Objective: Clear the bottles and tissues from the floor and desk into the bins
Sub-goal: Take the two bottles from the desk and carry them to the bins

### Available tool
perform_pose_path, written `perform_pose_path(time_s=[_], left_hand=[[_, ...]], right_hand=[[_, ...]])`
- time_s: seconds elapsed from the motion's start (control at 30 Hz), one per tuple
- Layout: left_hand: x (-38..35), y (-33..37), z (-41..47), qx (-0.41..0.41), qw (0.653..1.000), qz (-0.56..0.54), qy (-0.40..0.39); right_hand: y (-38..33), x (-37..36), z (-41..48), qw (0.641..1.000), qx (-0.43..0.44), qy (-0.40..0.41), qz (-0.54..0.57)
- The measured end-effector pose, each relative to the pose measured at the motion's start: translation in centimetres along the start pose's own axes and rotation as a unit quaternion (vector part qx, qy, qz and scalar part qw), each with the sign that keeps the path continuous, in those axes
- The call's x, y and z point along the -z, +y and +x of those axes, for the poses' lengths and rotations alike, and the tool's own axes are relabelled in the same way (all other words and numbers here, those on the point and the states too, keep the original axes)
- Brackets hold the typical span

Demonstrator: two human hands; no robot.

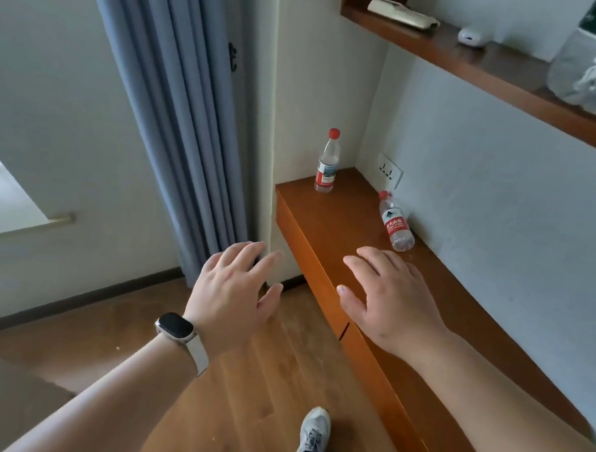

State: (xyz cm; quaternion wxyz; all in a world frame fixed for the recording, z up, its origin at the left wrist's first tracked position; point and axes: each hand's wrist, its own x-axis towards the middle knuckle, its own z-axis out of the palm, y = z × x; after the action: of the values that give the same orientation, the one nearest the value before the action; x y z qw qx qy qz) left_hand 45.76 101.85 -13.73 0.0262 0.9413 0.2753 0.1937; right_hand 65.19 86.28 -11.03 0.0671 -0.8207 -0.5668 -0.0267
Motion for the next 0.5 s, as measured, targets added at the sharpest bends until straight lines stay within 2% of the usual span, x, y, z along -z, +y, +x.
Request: perform_pose_path(time_s=[0.5], left_hand=[[-7.5,-1.7,17.6,-0.005,0.995,0.047,-0.083]], right_hand=[[9.9,-4.9,16.7,0.998,0.019,-0.04,0.04]])
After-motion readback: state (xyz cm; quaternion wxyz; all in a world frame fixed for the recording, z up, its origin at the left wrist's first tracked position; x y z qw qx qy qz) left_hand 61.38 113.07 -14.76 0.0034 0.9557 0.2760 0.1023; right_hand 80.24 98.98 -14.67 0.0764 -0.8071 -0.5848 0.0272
